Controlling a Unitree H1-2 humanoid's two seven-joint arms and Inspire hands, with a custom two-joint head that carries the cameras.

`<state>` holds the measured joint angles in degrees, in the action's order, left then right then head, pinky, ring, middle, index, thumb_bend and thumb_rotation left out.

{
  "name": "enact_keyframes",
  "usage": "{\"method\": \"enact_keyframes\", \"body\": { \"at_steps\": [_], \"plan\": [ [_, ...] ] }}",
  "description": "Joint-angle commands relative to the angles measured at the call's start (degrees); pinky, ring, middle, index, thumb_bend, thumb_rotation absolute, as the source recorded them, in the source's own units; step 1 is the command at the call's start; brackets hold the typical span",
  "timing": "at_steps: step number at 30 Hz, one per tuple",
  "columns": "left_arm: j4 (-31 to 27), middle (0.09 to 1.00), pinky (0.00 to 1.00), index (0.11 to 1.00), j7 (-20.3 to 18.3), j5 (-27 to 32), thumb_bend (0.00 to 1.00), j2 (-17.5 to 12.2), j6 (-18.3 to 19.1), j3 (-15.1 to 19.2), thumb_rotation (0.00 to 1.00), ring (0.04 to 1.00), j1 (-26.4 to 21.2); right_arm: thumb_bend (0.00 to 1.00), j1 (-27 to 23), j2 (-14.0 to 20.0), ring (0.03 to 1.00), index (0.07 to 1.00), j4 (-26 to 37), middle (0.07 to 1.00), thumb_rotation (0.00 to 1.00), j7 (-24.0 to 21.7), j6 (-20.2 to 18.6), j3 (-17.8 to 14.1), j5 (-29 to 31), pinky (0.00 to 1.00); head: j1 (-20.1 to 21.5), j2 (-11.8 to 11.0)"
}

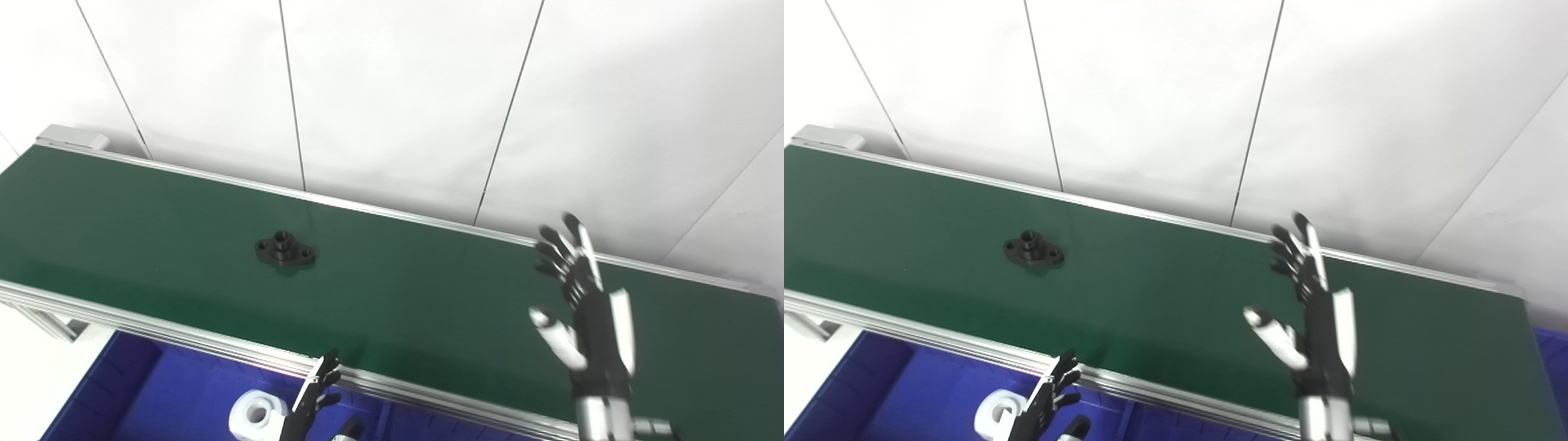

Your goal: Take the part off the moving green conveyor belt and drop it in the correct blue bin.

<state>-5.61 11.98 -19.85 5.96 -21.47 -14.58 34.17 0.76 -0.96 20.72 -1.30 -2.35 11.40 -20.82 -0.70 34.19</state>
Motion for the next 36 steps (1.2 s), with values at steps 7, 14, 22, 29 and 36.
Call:
{"method": "enact_keyframes", "body": {
  "at_steps": [7, 14, 22, 29, 36],
  "plan": [
    [-3.96, 0.915, 0.75, 0.933, -0.16, 0.26, 0.55, 5.43, 1.17, -5.22, 0.85, 0.862, 2.07, 0.99, -13.68, 1.19, 0.819, 0.982, -0.94, 0.872, 0.78, -8.60, -18.56, 4.81, -12.54, 0.68, -0.66, 0.99],
    [-3.56, 0.911, 0.74, 0.925, 0.81, -0.66, 0.56, 5.68, -0.53, -6.27, 0.84, 0.856, 2.75, 1.00, -22.84, 2.30, 0.743, 0.943, -12.09, 0.845, 0.68, -10.69, -23.24, 11.45, -23.47, 0.57, -1.19, 1.24],
    [-3.86, 0.894, 0.83, 0.904, 2.34, -1.28, 0.52, 7.40, -2.62, -8.62, 0.83, 0.848, 4.60, 1.00, -28.83, 4.03, 0.725, 0.904, -24.57, 0.824, 0.68, -8.44, -20.72, 20.00, -34.40, 0.59, -2.20, 1.37],
    [-5.96, 0.903, 0.87, 0.909, 1.88, -1.40, 0.59, 8.36, 0.76, -11.18, 0.82, 0.879, 6.81, 1.00, -32.64, 3.16, 0.690, 0.853, -31.74, 0.781, 0.66, -6.55, -19.13, 24.59, -38.23, 0.55, -3.79, 0.97],
    [-6.43, 0.883, 0.83, 0.895, 2.82, -3.55, 0.63, 9.07, 1.80, -13.07, 0.81, 0.860, 8.02, 1.00, -36.23, 1.89, 0.631, 0.821, -40.08, 0.738, 0.68, -5.36, -18.70, 28.51, -40.56, 0.49, -5.38, 1.10]
  ]
}}
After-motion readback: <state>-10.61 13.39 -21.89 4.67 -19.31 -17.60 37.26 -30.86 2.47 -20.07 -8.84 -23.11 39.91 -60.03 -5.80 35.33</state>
